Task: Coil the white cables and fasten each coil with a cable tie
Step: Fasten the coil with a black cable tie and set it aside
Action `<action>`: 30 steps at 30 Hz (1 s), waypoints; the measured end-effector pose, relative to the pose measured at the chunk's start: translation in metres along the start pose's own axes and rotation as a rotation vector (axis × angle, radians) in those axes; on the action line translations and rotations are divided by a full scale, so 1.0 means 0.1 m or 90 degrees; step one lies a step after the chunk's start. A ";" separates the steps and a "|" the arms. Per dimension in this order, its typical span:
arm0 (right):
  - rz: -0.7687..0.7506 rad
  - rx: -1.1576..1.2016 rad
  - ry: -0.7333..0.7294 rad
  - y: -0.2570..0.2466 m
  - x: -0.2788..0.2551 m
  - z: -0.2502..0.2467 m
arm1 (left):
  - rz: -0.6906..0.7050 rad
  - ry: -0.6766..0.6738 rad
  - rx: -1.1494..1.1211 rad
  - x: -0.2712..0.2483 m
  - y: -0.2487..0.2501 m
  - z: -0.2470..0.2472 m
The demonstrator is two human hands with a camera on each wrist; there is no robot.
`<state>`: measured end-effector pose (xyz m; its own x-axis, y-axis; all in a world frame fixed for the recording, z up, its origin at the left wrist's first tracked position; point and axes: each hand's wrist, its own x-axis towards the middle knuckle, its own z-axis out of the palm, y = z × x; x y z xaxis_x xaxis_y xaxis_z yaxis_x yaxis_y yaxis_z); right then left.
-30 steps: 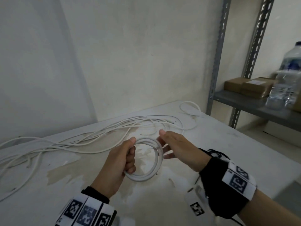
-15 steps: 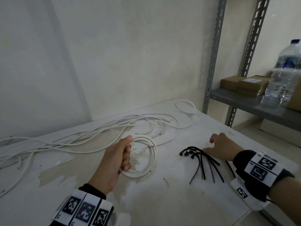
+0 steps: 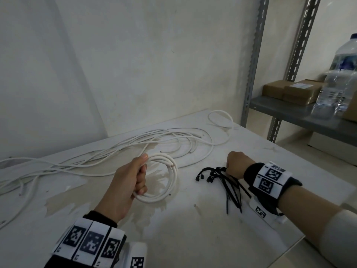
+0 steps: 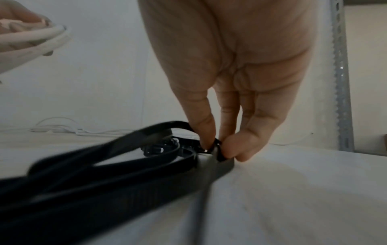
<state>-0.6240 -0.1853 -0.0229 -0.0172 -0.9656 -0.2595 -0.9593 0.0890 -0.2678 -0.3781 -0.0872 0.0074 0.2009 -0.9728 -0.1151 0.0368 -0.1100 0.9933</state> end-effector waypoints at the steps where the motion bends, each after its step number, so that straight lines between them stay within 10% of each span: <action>1: 0.000 -0.001 0.007 -0.03 0.01 0.01 | 0.001 0.002 0.000 0.00 0.00 -0.02; 30: -0.247 0.264 0.186 -0.34 -0.09 -0.12 | 0.039 0.010 -0.016 -0.06 0.05 -0.32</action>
<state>-0.5948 -0.1831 -0.0001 0.1775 -0.9682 0.1761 -0.7234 -0.2497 -0.6437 -0.3480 -0.0754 0.0130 0.2186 -0.9743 -0.0553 0.0485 -0.0457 0.9978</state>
